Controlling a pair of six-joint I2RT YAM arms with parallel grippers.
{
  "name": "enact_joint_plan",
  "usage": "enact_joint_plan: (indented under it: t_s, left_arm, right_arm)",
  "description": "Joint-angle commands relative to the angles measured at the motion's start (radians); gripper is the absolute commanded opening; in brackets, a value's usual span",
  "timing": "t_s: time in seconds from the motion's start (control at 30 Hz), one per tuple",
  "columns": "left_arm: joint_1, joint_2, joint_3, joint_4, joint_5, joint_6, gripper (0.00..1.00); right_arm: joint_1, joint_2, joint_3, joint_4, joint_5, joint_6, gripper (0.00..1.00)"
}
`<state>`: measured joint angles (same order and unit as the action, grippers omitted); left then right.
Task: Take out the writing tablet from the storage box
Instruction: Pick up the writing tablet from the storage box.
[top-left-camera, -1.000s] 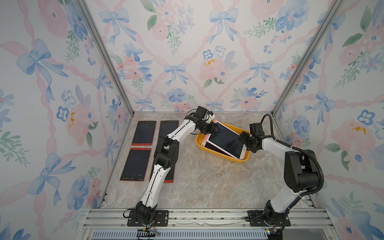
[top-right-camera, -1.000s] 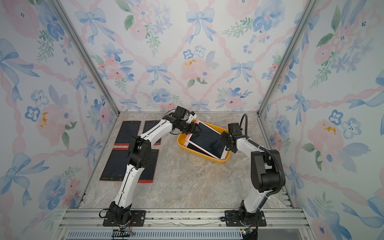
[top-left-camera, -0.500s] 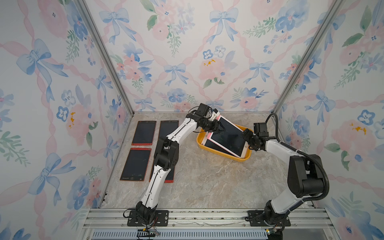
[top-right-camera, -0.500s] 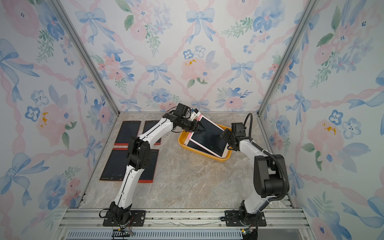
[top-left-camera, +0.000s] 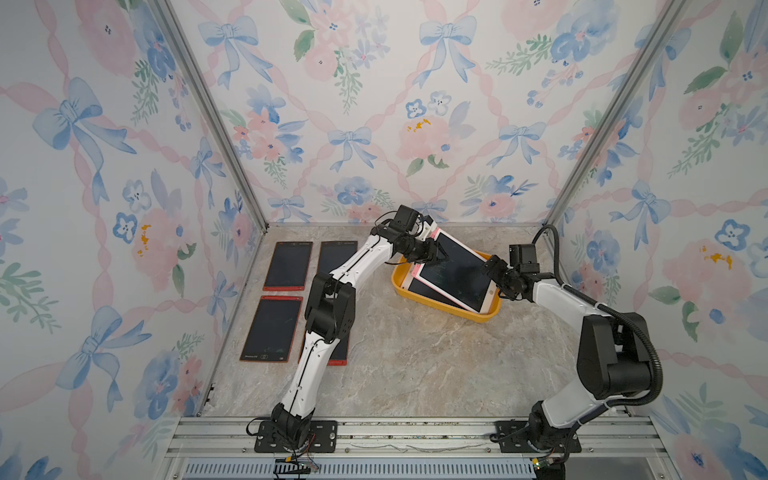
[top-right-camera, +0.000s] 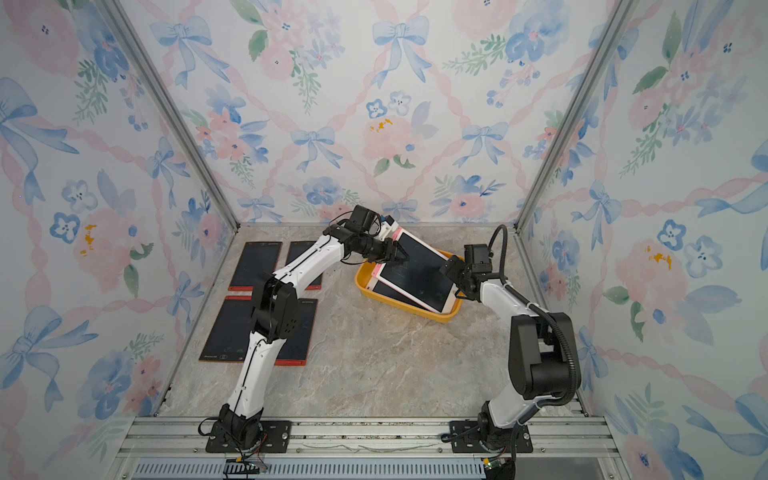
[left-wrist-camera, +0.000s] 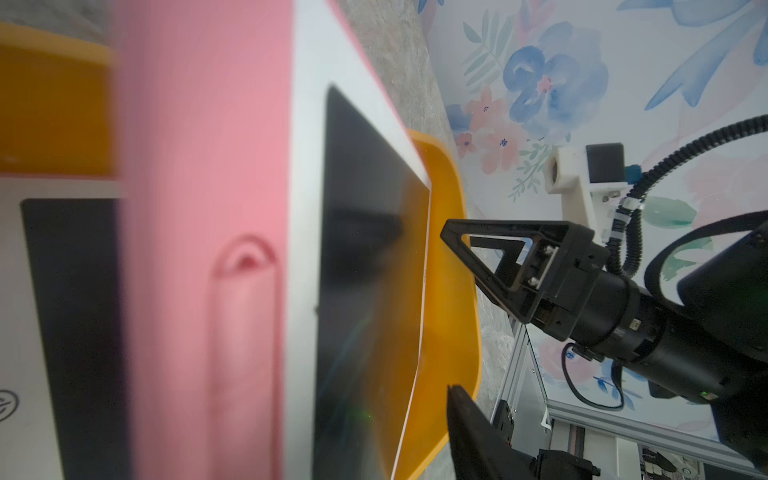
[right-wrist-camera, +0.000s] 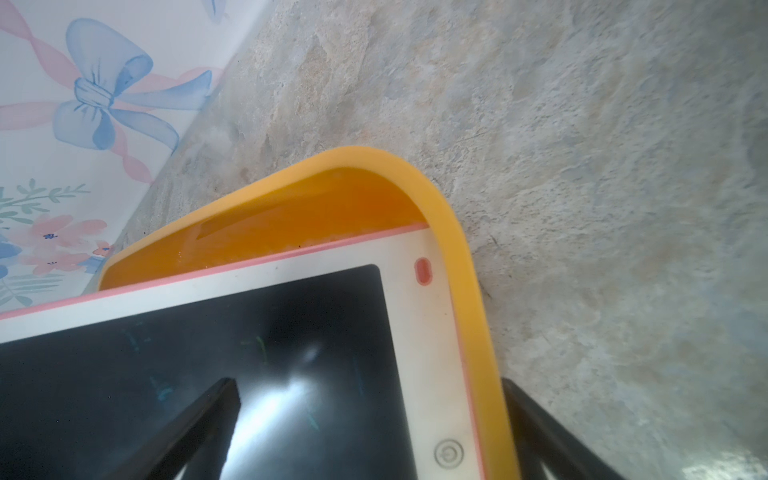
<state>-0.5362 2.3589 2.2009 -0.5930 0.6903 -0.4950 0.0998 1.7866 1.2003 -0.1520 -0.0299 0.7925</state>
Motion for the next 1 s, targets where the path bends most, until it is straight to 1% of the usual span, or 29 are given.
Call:
enact_joint_plan:
  t_s: [0.0, 0.07, 0.1, 0.13, 0.17, 0.2, 0.27, 0.3, 0.4, 0.5, 0.6, 0.67, 0.83, 0.97]
  left_arm:
    - [-0.011, -0.060, -0.007, 0.015, -0.005, -0.017, 0.09]
    - [-0.007, -0.066, -0.005, 0.016, -0.027, -0.031, 0.09]
    - [-0.003, -0.069, -0.006, 0.015, -0.040, -0.038, 0.17]
    - [0.000, -0.073, -0.007, 0.015, -0.048, -0.043, 0.27]
    - [0.004, -0.073, -0.009, 0.016, -0.051, -0.043, 0.45]
    - [0.004, -0.075, -0.009, 0.015, -0.046, -0.038, 0.51]
    - [0.004, -0.079, -0.007, 0.015, -0.039, -0.029, 0.58]
    - [0.005, -0.080, -0.007, 0.015, -0.029, -0.025, 0.63]
    - [0.008, -0.085, -0.001, 0.016, 0.012, -0.006, 0.74]
    - [0.010, -0.096, -0.007, 0.015, 0.038, 0.017, 0.80]
    - [0.008, -0.088, -0.012, 0.016, 0.052, 0.019, 0.81]
    - [0.008, -0.082, -0.020, 0.015, 0.054, 0.015, 0.79]
    - [0.018, -0.093, -0.069, 0.015, 0.023, 0.026, 0.66]
    - [0.040, -0.125, -0.109, 0.013, -0.023, 0.039, 0.53]
  right_arm:
    - [0.005, -0.021, 0.004, 0.048, -0.028, -0.018, 0.97]
    - [0.003, -0.025, 0.002, 0.042, -0.024, -0.021, 0.97]
    - [0.001, -0.028, -0.001, 0.045, -0.021, -0.024, 0.97]
    - [0.000, -0.030, -0.001, 0.045, -0.021, -0.024, 0.97]
    - [-0.001, -0.033, -0.001, 0.043, -0.021, -0.027, 0.97]
    - [-0.002, -0.034, -0.003, 0.044, -0.021, -0.029, 0.97]
    - [-0.006, -0.038, -0.005, 0.043, -0.020, -0.031, 0.97]
    - [-0.008, -0.041, -0.007, 0.042, -0.020, -0.031, 0.97]
    - [-0.016, -0.041, -0.005, 0.043, -0.024, -0.040, 0.97]
    - [-0.022, -0.031, 0.006, 0.045, -0.046, -0.047, 0.97]
    - [-0.020, -0.020, 0.009, 0.053, -0.061, -0.040, 0.97]
    - [-0.022, -0.018, 0.007, 0.056, -0.062, -0.038, 0.97]
    - [-0.022, -0.019, 0.010, 0.042, -0.055, -0.051, 0.97]
    - [-0.022, -0.007, 0.017, 0.022, -0.041, -0.057, 0.97]
